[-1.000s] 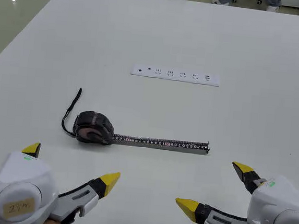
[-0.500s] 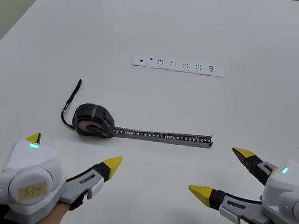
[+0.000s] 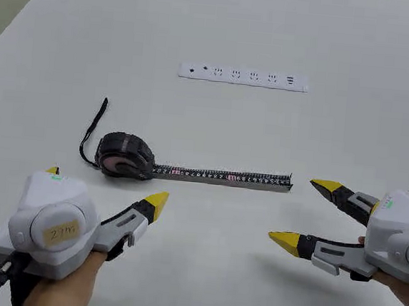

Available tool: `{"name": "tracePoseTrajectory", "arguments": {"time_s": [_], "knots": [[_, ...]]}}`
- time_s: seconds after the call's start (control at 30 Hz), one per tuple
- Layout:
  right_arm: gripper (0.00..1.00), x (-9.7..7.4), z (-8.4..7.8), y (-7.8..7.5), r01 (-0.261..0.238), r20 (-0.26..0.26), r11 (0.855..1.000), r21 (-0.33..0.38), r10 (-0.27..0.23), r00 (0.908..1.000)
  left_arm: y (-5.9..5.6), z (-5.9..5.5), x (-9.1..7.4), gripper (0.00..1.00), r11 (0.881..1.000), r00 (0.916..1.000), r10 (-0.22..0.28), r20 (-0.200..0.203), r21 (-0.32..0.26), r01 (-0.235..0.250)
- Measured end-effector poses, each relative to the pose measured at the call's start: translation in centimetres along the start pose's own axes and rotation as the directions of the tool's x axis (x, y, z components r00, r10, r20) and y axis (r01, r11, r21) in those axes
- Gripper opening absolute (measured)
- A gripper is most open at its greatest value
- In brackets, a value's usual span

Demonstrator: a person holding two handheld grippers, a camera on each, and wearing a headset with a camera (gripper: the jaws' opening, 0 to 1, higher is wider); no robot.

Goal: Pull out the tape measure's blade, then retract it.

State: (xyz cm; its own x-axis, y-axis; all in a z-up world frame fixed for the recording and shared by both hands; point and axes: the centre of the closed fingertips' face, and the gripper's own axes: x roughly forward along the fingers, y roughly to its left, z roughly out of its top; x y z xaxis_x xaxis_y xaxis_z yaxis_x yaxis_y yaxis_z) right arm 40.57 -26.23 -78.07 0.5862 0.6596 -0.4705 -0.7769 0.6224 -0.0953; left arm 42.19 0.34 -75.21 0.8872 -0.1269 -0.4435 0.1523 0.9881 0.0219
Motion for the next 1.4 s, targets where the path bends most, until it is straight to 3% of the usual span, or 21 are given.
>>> {"name": "tracePoseTrajectory", "arguments": {"time_s": [0.17, 0.3, 0.67, 1.03, 1.23, 1.4], "knots": [[0.61, 0.3, -0.1, -0.2, -0.015, -0.006, 1.000, -0.022, 0.015, 0.9999, 0.1, 0.0, 0.3, 0.96, 1.000, 1.0000, 0.003, -0.002, -0.004, -0.003], [0.57, 1.1, -0.3, -1.6, -0.056, -0.022, 0.996, -0.066, 0.055, 0.9983, 0.3, 0.3, 1.4, 0.96, 1.000, 0.9999, 0.015, -0.006, -0.005, -0.015], [0.46, 2.3, -0.9, -2.9, -0.120, -0.063, 0.986, -0.112, 0.114, 0.9915, 0.2, 0.4, 3.0, 0.92, 1.000, 0.9995, 0.021, -0.022, -0.011, -0.022], [0.33, 3.5, -1.4, -3.9, -0.190, -0.107, 0.968, -0.163, 0.174, 0.9789, 0.3, 0.8, 4.6, 0.87, 0.999, 0.9984, 0.040, -0.040, -0.018, -0.040], [0.26, 4.0, -2.0, -3.9, -0.236, -0.135, 0.954, -0.183, 0.214, 0.9675, 0.7, 0.5, 5.5, 0.84, 0.998, 0.9962, 0.056, -0.067, -0.023, -0.057], [0.22, 4.1, -2.1, -4.0, -0.243, -0.140, 0.952, -0.184, 0.219, 0.9656, 0.9, 0.4, 5.7, 0.81, 0.998, 0.9953, 0.060, -0.076, -0.031, -0.063]]}}
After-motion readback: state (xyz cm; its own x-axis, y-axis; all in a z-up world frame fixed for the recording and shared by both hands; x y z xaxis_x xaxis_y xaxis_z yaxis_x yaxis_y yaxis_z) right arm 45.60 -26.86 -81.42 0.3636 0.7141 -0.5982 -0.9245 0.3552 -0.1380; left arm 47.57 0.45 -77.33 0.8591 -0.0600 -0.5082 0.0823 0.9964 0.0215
